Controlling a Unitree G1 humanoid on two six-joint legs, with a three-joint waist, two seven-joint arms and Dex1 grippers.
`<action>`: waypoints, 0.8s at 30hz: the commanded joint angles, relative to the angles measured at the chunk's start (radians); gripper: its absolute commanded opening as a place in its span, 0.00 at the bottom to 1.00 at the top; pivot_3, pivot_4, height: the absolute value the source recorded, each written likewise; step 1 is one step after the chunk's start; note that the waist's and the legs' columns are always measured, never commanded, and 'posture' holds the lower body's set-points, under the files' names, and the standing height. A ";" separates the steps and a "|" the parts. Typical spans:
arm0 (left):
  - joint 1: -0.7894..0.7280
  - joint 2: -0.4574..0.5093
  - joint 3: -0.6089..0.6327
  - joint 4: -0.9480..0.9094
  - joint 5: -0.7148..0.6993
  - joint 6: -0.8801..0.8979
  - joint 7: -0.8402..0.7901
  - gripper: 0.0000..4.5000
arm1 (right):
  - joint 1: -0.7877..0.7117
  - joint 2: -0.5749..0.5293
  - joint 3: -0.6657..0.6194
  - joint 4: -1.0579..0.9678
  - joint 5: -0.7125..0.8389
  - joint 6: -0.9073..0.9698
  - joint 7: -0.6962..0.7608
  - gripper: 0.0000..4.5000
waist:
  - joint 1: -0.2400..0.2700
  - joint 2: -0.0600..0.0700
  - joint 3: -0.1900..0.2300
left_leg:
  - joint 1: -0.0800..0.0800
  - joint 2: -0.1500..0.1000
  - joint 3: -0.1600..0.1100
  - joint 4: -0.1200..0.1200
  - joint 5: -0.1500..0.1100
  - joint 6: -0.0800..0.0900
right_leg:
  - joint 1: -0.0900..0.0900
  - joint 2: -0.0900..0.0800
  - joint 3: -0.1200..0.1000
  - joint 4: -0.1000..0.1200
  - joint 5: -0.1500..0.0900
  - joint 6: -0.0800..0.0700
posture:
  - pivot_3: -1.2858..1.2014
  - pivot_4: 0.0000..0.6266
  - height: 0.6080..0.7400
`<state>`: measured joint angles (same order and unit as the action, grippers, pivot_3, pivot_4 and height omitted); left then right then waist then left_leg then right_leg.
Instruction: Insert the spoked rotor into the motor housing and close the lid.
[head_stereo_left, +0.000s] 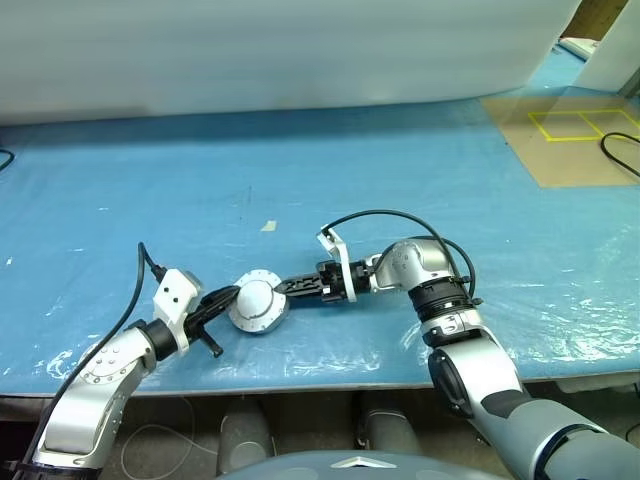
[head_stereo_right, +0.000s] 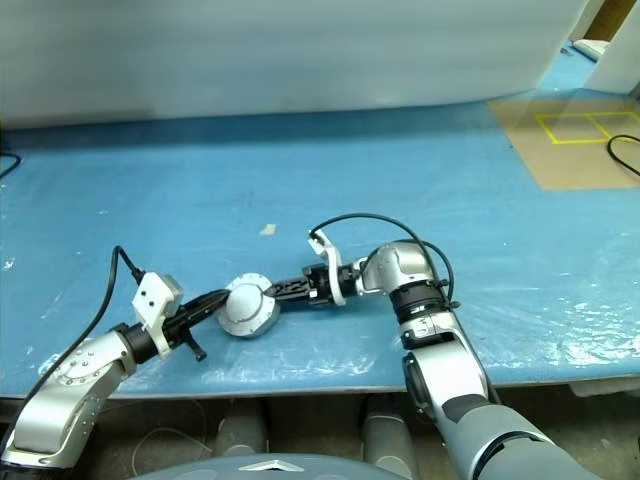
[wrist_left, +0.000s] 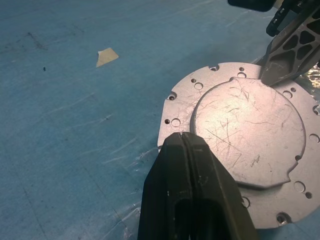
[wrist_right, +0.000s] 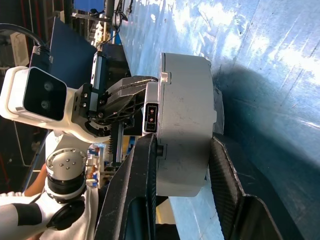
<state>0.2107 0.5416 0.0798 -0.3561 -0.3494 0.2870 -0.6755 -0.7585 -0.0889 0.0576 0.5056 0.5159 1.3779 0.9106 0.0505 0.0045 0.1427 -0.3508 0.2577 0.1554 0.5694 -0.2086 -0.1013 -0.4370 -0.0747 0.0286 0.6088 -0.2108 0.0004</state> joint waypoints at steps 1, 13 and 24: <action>0.003 -0.032 0.000 0.001 -0.037 0.027 0.009 0.00 | 0.001 0.025 -0.001 -0.057 0.056 0.002 0.016 0.24 | 0.000 0.000 0.000 | 0.000 0.000 0.000 0.000 0.000 0.000 | 0.000 0.000 0.000 0.000 0.000 0.000 | 0.52 0.24 1.00; -0.086 -0.220 0.340 -0.038 -0.608 0.249 0.218 0.00 | -0.094 0.126 -0.337 0.088 0.156 0.024 -0.133 0.24 | -0.005 -0.002 0.001 | -0.003 0.001 0.001 0.000 0.000 0.000 | -0.003 0.002 0.000 0.000 0.000 0.000 | 0.52 0.24 1.00; -0.123 -0.358 0.405 -0.042 -0.896 0.245 0.373 0.27 | -0.191 0.226 -0.689 0.221 0.283 -0.206 -0.454 0.24 | 0.004 -0.004 0.003 | -0.004 0.001 0.001 -0.002 0.000 0.000 | -0.003 0.002 -0.001 -0.002 0.000 0.000 | 0.52 0.24 1.00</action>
<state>0.0975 0.1889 0.4752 -0.3593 -1.1793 0.5363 -0.3180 -0.9005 0.1151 -0.5967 0.7491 0.7217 1.1946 0.4596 0.0542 0.0000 0.1456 -0.3560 0.2590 0.1559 0.5679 -0.2084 -0.1016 -0.4408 -0.0731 0.0275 0.6066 -0.2105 0.0005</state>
